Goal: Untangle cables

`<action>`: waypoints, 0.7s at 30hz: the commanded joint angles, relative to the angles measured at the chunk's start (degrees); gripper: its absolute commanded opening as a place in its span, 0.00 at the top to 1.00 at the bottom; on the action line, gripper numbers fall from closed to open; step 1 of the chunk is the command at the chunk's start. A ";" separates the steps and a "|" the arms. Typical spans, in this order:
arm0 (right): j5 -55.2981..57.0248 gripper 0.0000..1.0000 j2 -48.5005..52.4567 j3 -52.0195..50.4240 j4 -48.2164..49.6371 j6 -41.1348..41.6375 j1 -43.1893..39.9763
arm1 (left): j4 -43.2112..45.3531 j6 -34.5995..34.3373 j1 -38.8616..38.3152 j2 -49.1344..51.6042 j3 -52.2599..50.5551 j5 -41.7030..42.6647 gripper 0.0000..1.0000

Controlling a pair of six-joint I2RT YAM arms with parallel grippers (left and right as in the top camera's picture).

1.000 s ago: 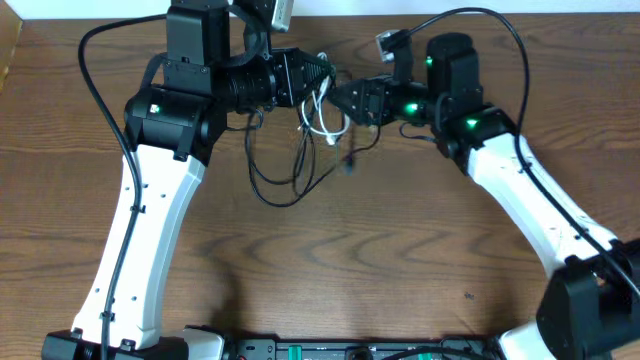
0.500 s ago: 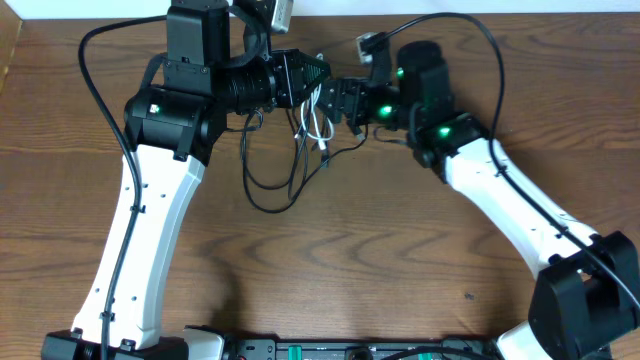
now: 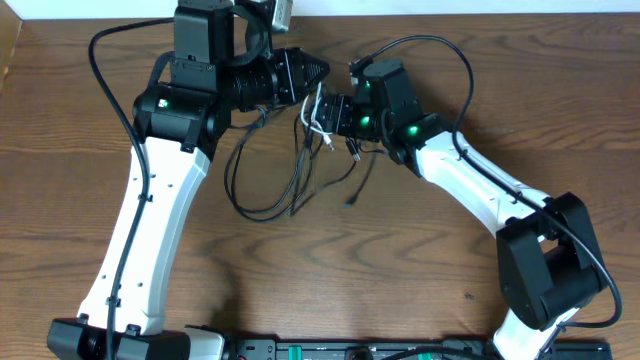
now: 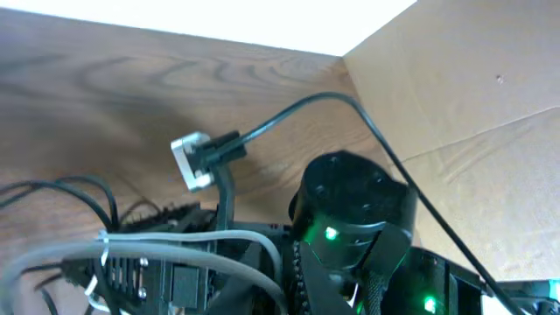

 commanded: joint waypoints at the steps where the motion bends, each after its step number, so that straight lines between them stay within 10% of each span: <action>1: 5.66 0.45 2.69 -1.07 -4.70 -1.09 -1.25 | 5.97 -0.15 0.07 -6.95 2.40 4.02 0.92; 13: 7.48 0.45 2.84 -1.07 -16.92 -6.25 -3.87 | 9.42 -0.79 10.25 -15.41 2.40 -1.16 0.92; 21: -2.23 0.61 2.73 -1.05 -19.12 -15.28 -8.76 | 6.97 -0.74 13.79 -15.19 2.36 -1.44 0.92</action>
